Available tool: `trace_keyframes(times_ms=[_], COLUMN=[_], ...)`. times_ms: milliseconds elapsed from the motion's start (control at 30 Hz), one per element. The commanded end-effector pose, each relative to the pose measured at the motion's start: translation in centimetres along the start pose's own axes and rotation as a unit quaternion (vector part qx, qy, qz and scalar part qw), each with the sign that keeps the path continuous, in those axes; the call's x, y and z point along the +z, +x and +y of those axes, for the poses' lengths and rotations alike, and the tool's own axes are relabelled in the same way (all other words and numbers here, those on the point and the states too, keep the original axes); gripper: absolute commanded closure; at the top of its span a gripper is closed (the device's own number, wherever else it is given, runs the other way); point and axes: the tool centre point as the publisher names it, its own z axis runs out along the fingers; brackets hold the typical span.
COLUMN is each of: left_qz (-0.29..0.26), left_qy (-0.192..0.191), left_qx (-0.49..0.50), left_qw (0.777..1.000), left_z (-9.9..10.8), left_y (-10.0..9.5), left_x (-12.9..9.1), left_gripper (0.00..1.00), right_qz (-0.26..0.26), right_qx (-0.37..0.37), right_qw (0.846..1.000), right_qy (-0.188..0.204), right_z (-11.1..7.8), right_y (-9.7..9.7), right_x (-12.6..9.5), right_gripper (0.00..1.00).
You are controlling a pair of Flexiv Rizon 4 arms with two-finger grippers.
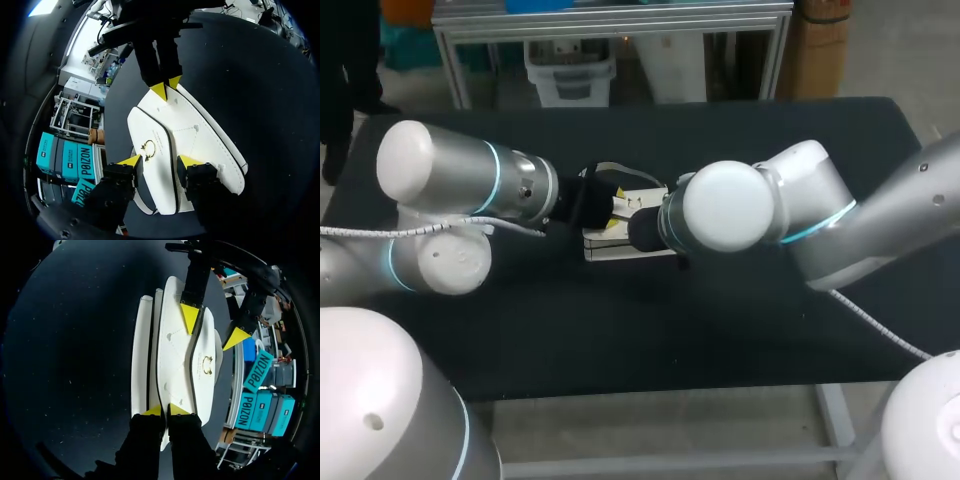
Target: Pick up the bag, open it, inspect its contents, close it, and place it on the opposite side
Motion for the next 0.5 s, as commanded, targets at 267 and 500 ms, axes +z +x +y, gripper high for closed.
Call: trace_keyframes(times_ms=[267, 500], left_qz=[-0.034, -0.02], left_qy=[-0.046, -0.031], left_qx=[-0.018, -0.091], left_qw=[0.998, 0.995], left_z=[0.4, 1.3], left_y=[0.0, -1.9], left_x=[2.2, 1.0], left_gripper=[0.95, 1.0], right_qz=[-0.002, -0.002], right_qx=[0.0, 0.0], right_qw=[1.0, 1.0], right_qy=[0.0, 0.0], right_z=[0.1, 0.1], right_y=[0.2, 0.2], right_x=[0.1, 0.1], right_gripper=[1.0, 1.0])
